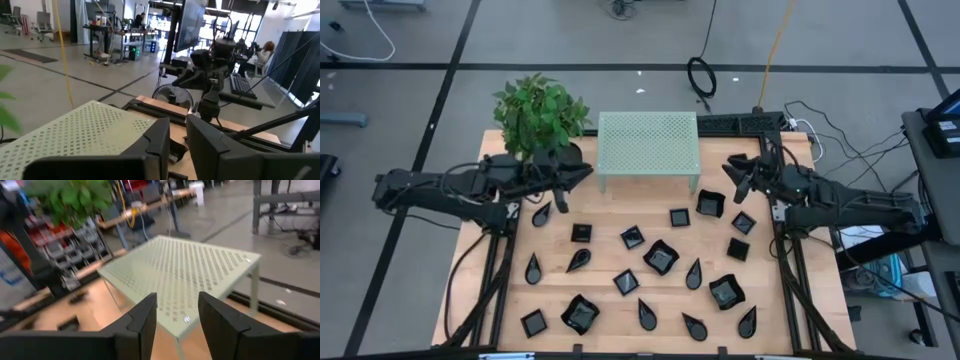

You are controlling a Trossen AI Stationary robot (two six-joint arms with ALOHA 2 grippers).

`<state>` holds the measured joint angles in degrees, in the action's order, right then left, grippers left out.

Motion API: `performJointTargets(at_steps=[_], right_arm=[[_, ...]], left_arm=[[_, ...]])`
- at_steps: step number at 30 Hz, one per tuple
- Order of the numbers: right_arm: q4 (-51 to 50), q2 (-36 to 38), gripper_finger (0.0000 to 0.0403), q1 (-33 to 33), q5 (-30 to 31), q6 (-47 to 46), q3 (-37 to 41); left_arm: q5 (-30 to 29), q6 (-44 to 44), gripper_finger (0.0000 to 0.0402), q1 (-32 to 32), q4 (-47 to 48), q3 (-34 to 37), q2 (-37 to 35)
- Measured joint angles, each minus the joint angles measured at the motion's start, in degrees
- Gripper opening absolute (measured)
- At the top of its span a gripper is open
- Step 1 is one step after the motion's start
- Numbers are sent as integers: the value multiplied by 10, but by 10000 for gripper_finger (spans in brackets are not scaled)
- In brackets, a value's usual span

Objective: Pick & Place Mini shaped plates
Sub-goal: Put the distorted square plate on the shelf

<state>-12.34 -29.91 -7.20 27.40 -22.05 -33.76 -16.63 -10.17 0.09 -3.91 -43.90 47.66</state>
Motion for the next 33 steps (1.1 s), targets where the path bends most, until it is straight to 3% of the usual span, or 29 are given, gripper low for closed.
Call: performJointTargets(at_steps=[6, 9, 15, 20, 26, 33], right_arm=[[-141, -36, 132, -10, -6, -48, -54], [-204, -57, 132, -20, -40, -64, -76], [-266, -113, 132, -41, -195, -51, -99], [-267, -169, 132, -43, -305, 55, -99], [-265, -236, 132, -43, -305, 179, -99], [-260, -313, 132, -40, -322, 227, -99]], left_arm=[[0, 33, 113, 1, -6, -30, 31], [0, 57, 130, 1, -7, -56, 45], [0, 105, 144, 0, -9, -120, 75], [0, 132, 145, 0, -11, -174, 105], [0, 129, 145, 0, -35, -216, 133], [0, 129, 145, 0, -80, -230, 143]])
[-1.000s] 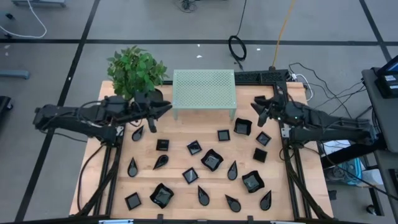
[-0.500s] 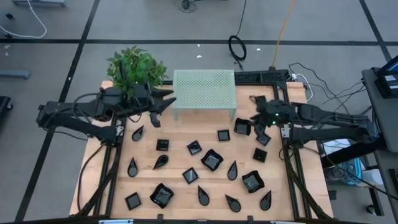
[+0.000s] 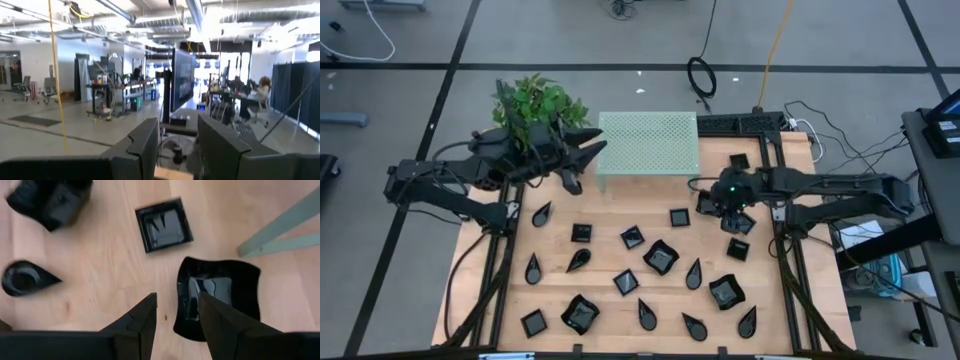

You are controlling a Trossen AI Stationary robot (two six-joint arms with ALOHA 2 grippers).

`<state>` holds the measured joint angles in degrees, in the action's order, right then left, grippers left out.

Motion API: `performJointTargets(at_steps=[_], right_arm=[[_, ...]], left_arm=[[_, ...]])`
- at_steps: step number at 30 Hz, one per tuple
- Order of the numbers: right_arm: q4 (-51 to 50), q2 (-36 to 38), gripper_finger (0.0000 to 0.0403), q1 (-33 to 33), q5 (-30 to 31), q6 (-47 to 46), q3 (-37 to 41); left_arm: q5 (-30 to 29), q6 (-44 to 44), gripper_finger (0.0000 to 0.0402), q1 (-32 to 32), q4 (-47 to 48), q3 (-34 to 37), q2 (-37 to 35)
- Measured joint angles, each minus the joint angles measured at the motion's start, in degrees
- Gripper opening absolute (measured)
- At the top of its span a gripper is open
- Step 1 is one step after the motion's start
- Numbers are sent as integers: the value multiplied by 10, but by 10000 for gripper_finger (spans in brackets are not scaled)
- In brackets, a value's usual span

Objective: Pick & Place Mini shaped plates
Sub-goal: Put the distorted square plate on the shelf

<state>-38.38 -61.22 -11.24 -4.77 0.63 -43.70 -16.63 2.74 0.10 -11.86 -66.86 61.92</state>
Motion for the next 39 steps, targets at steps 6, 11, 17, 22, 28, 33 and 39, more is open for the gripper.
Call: performJointTargets(at_steps=[6, 11, 17, 22, 28, 33, 39], right_arm=[[15, -64, 132, 17, 1, 30, 0], [47, -113, 132, 34, 5, 31, 0], [88, -161, 132, 45, 69, 29, 0], [95, -184, 132, 48, 80, -6, 0], [90, -196, 111, 47, 80, -65, 1], [78, -210, 45, 47, 79, -97, 1], [73, -205, 7, 50, 78, -105, 0]], left_arm=[[1, -16, 145, 0, -13, 0, 0], [1, -31, 145, 0, -13, 0, -1], [1, -33, 145, 0, -13, 0, -1], [2, -33, 145, 0, -12, 0, -1], [2, -33, 145, 0, -12, 0, -1], [2, -33, 145, 0, -13, 0, -1], [2, -32, 145, 0, -13, 0, -1]])
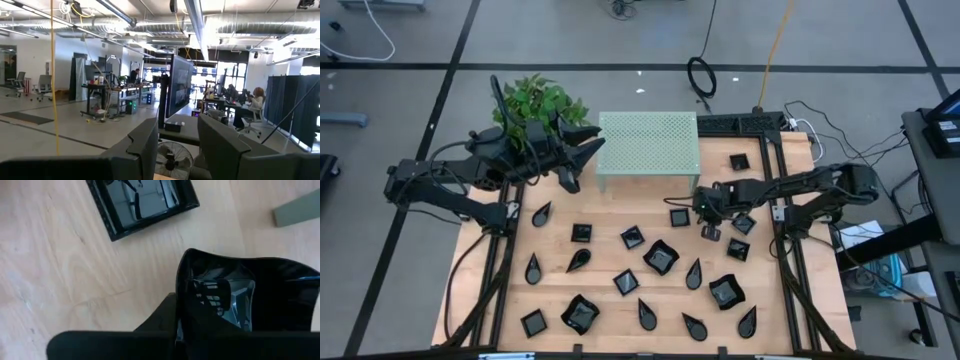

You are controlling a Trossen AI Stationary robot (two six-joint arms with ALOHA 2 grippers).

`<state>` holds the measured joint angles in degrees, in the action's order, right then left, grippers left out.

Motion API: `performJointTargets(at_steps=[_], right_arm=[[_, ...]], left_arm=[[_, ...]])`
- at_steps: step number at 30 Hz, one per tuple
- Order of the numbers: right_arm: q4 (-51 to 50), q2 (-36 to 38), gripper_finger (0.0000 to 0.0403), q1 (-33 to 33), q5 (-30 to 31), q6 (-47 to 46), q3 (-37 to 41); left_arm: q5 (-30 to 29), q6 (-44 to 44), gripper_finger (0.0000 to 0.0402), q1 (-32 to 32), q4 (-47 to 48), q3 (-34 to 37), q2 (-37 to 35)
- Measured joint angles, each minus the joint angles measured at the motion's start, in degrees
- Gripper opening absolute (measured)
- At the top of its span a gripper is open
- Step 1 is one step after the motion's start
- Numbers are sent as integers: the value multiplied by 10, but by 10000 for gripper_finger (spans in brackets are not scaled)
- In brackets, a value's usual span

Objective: Pick & Place Mini shaped plates
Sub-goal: Put the distorted square plate on the shelf

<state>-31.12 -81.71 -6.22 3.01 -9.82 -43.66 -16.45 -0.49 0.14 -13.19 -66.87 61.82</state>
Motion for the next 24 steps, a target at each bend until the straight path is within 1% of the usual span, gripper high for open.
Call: performJointTargets(at_steps=[4, 9, 12, 17, 19, 20, 22, 24], right_arm=[[-8, 41, 2, 10, -2, 0, 0], [-14, 130, 0, 28, -4, -24, 0], [-18, 185, 0, 38, -4, -26, -16], [1, 257, 0, 49, -1, 7, -66], [26, 269, 0, 48, 7, 19, -92], [43, 270, 0, 47, 22, 27, -106], [75, 264, 0, 37, 47, 59, -133], [101, 246, 0, 23, 57, 96, -160]], left_arm=[[0, 0, 145, 0, 0, 0, 0], [0, 0, 145, 0, 0, 0, 0], [0, 0, 145, 0, 0, 0, 0], [0, 0, 145, 0, -2, 0, 0], [0, 0, 145, 0, -2, 0, 0], [0, 0, 145, 0, -2, 0, 0], [-1, 0, 145, 0, -2, 0, 0], [-1, 0, 145, 0, -2, 0, 0]])
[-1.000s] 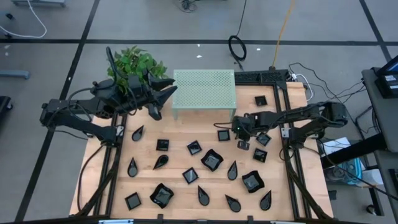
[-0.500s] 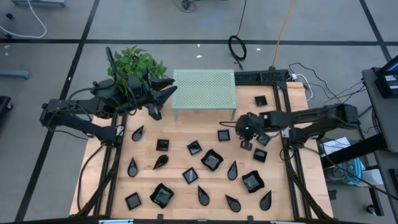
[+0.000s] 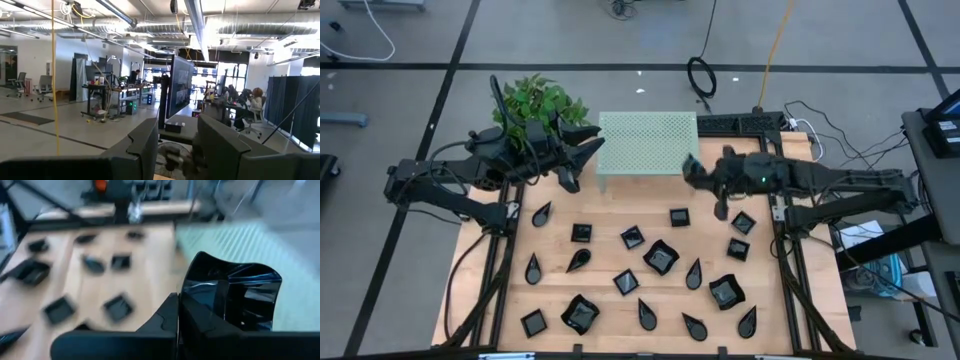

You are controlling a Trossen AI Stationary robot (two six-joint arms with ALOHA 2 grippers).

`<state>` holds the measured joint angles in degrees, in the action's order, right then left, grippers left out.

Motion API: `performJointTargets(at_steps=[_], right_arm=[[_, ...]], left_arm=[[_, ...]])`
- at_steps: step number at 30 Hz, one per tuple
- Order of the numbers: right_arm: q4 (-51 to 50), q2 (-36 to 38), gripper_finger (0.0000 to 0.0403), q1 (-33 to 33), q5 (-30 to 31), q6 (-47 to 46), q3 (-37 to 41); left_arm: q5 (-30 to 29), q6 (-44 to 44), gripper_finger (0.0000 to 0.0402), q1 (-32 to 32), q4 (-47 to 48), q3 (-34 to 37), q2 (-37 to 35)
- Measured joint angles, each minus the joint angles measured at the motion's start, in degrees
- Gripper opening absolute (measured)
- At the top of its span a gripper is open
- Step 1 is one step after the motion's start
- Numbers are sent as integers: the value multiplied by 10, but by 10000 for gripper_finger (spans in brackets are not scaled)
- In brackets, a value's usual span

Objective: Pick & Place Mini shaped plates
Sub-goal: Put the distorted square plate on the shelf, then put the square plate on the shelf

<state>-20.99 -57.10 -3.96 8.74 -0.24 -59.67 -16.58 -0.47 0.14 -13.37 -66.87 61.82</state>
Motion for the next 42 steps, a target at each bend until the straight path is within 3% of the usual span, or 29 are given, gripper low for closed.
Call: performJointTargets(at_steps=[7, 18, 24, 30, 42], right_arm=[[4, -112, 0, -81, 1, 68, -79], [-4, -259, 0, -167, 18, 24, -134], [-24, -285, 0, -183, 49, 9, -139], [-31, -290, 5, -186, 48, 9, -139], [-24, -274, 107, -185, 47, 27, -139]], left_arm=[[0, -5, 145, 0, -2, 0, 0], [17, -98, 145, 0, -2, 0, 0], [69, -123, 145, 0, -2, 0, 0], [76, -136, 145, 0, -1, 0, 0], [77, -133, 145, 0, 33, 0, 0]])
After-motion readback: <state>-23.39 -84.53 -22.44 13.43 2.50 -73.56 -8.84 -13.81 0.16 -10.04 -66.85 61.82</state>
